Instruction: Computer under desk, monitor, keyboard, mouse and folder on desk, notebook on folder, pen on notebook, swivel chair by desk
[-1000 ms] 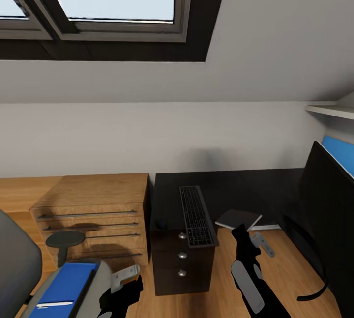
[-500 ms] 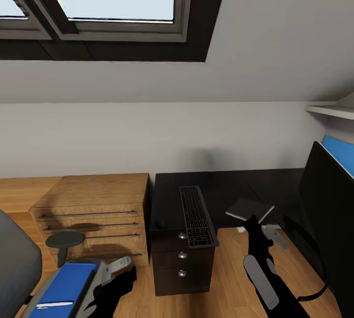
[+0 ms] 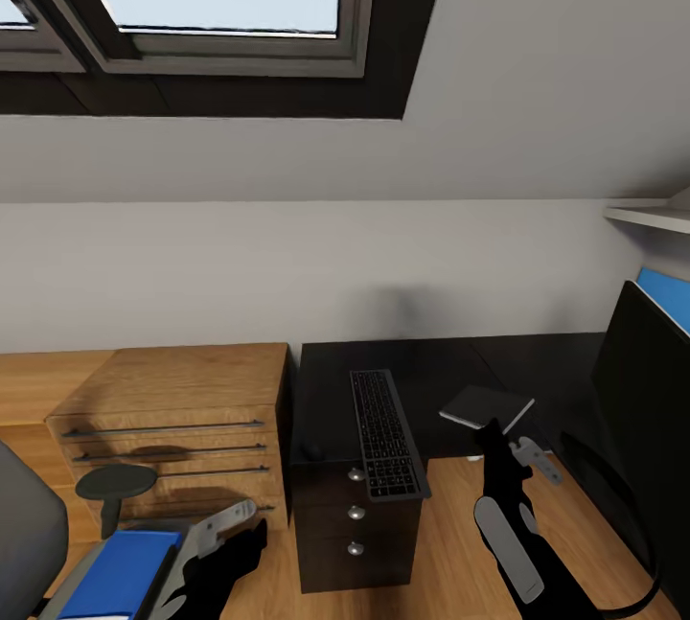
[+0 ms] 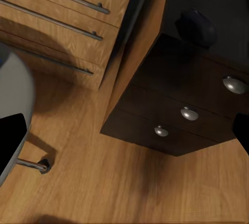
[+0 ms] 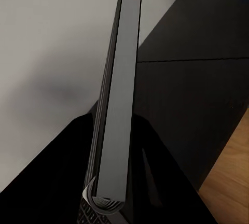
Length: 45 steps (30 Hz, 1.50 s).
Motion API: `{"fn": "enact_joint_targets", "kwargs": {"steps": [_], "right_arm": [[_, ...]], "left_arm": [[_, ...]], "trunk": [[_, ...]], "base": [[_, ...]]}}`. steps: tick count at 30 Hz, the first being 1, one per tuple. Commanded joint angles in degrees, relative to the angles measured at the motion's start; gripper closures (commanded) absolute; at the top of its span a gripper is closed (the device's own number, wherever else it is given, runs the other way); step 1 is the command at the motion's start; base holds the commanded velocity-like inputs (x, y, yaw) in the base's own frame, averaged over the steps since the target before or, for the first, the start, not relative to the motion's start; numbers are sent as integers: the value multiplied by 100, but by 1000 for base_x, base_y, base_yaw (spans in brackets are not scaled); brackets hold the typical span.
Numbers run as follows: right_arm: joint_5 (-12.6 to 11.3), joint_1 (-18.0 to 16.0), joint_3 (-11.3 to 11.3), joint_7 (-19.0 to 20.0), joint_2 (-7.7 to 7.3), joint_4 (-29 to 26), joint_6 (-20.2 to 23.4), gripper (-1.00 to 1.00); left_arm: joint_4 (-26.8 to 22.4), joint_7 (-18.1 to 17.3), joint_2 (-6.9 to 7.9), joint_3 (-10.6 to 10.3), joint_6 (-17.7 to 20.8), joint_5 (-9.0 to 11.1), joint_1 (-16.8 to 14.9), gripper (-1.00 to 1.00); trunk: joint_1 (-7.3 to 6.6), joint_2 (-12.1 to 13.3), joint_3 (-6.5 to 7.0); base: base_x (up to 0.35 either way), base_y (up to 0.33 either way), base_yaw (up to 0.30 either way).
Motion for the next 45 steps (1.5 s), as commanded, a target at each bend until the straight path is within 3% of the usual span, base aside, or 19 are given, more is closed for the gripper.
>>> {"fn": "enact_joint_targets", "kwargs": {"steps": [1, 16, 45], "right_arm": [[-39, -5, 27, -18, -10, -2, -35, 100], [-36, -5, 31, -28, 0, -8, -38, 100], [-33, -5, 26, -25, -9, -24, -40, 100]], "left_arm": [[-9, 39, 0, -14, 15, 40, -2, -100], [-51, 48, -7, -12, -7, 39, -2, -100], [-55, 57, -18, -14, 1, 50, -2, -100]], "trunk": [[2, -7, -8], [2, -7, -8], [639, -1170, -529]], "base": [[8, 0, 0], [1, 0, 0], [0, 0, 0]]}}
